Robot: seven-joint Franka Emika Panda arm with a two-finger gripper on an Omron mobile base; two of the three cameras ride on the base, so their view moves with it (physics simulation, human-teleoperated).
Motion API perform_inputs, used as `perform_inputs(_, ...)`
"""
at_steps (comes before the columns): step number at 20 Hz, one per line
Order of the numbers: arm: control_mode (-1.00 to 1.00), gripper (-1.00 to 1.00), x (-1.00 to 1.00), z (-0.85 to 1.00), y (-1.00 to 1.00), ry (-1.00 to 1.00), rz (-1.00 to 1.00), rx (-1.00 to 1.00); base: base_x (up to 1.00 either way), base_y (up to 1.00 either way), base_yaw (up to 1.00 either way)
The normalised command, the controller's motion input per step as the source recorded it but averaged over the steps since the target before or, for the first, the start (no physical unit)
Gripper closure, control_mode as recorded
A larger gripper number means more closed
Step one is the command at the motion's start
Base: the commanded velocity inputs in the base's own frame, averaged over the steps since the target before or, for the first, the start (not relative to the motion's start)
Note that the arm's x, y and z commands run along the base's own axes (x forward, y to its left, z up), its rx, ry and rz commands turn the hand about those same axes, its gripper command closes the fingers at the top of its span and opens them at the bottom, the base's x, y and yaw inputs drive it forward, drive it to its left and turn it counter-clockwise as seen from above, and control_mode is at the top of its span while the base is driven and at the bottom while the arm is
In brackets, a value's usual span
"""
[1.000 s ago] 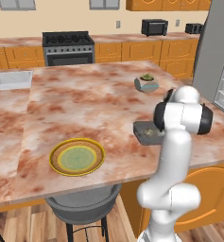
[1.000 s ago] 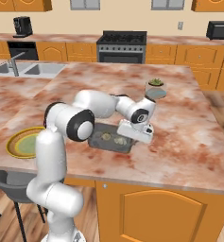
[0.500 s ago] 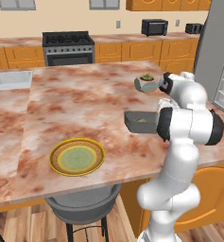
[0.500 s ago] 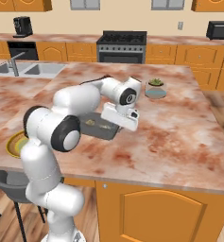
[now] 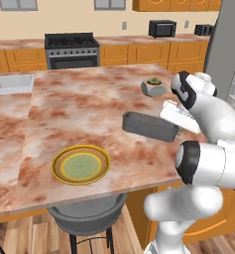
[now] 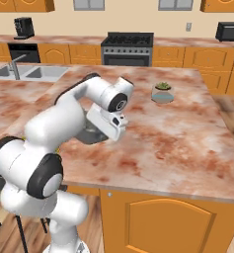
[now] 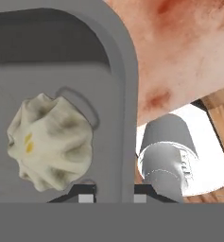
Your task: Place two dumplings into each of the tupperware containers and then place the containers in the fridge.
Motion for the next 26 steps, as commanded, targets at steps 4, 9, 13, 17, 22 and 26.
perform_inputs(4, -1.00, 1.00, -0.65, 0.12, 0.41, 0.17, -0.57, -0.01, 0.00, 0.00, 0.00)
perform_inputs(9, -1.00, 1.00, -0.44, 0.19, 0.67, 0.05, -0.52, -0.10, 0.00, 0.00, 0.00)
perform_inputs(13, -1.00, 1.00, -0.30, 0.36, 0.81, 0.00, -0.43, -0.18, 0.00, 0.00, 0.00)
perform_inputs(17, -1.00, 1.00, -0.21, 0.40, 0.55, 0.03, -0.35, -0.14, 0.00, 0.00, 0.00)
perform_inputs(22, -1.00, 1.00, -0.29, 0.33, 0.25, 0.03, -0.32, -0.10, 0.00, 0.00, 0.00)
perform_inputs(26, -1.00, 1.00, -0.23, 0.39, 0.08, 0.14, -0.13, -0.04, 0.00, 0.00, 0.00)
